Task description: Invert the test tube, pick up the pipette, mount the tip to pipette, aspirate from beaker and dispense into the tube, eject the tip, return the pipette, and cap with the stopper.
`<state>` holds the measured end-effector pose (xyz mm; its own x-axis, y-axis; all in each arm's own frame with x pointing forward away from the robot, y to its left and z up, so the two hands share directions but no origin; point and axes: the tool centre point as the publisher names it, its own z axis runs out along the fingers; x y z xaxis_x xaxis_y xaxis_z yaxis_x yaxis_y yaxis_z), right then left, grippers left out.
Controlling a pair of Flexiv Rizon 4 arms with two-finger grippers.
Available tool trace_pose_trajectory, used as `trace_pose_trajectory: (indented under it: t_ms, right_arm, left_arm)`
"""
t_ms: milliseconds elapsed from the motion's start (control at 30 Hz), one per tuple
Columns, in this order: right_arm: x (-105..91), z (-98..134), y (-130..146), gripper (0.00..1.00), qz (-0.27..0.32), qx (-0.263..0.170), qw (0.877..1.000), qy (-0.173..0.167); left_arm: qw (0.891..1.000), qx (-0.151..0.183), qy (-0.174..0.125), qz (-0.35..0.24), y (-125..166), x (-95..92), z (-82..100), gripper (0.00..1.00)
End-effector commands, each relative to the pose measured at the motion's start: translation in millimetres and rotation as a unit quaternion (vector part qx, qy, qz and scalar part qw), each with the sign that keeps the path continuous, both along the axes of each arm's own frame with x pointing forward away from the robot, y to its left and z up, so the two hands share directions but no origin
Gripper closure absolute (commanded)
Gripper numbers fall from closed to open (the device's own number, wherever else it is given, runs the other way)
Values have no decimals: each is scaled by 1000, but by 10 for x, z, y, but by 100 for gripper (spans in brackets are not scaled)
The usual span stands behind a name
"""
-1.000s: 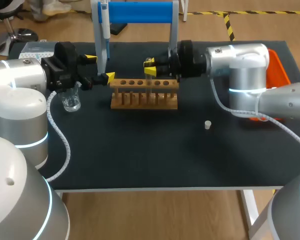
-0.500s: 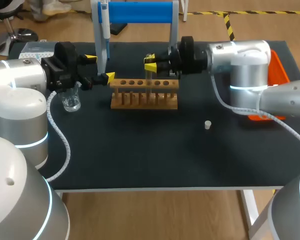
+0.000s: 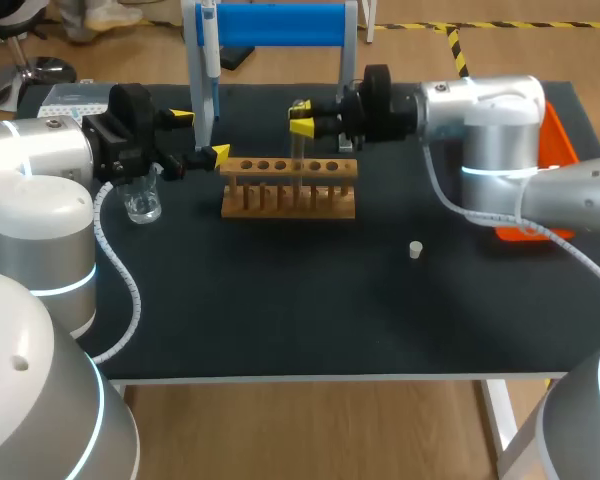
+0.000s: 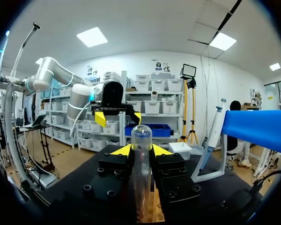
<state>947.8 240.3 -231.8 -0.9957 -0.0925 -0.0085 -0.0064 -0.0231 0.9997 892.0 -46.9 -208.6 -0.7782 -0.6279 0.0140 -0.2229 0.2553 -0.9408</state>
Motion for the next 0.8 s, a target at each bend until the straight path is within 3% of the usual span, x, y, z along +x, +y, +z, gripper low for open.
trace_pose_trajectory:
  t_ms: [33, 800]
  right_arm:
    - [-32, 47, -17, 100, -4, -3, 1000, -1]
    - [-129, 371, -90, 100, -17, -7, 1000, 2]
  left_arm:
    - [1000, -3, -3, 0, 8, -6, -21, 0]
    - [1000, -3, -3, 0, 8, -6, -21, 0]
